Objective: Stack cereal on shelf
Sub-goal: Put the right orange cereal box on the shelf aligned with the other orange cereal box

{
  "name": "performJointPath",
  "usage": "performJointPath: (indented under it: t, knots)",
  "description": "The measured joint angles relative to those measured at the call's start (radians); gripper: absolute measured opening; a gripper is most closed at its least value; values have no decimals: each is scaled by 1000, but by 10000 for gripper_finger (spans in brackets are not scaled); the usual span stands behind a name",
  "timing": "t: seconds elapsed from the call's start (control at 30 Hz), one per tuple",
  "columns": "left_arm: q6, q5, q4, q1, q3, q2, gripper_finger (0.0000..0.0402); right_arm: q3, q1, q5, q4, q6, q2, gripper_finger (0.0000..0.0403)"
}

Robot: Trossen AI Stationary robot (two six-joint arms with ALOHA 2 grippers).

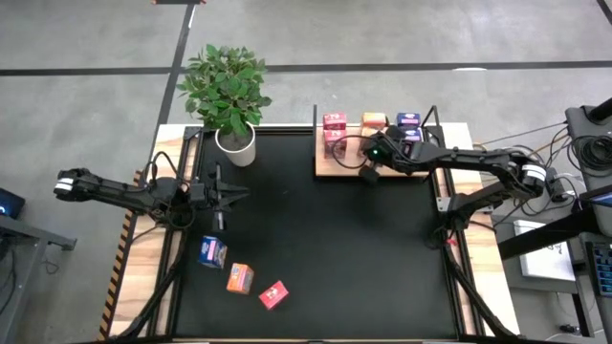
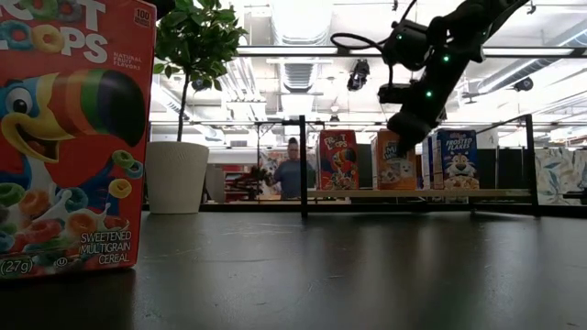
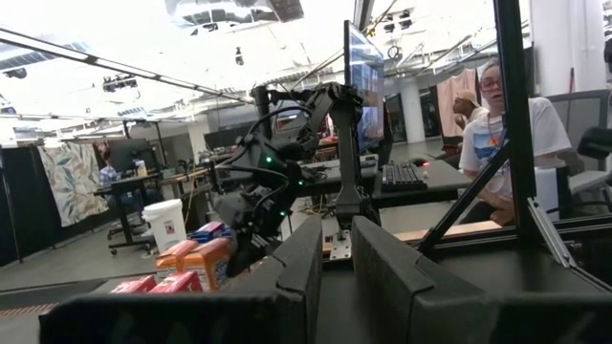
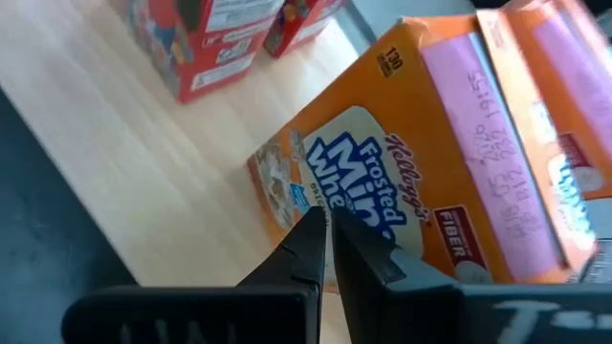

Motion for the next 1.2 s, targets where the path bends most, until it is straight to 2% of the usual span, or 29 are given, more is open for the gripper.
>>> performJointPath:
  t: [0.33,0.5,0.73,1.03,1.13,1.2]
  knots:
    - [0,0,-2,0,0,0,45,0,0,17,-8,-38,0,12]
    - [0,0,-3,0,0,0,45,0,0,63,-31,-45,0,12]
    - [-1,0,-3,0,0,0,45,0,11,55,-31,-26,0,12]
    - [17,0,-3,0,0,1,45,36,61,-168,19,73,-61,12]
    - [16,0,-3,0,0,9,45,45,68,-171,83,124,-104,12]
    - [16,0,-3,0,0,18,45,42,63,-121,136,184,-133,12]
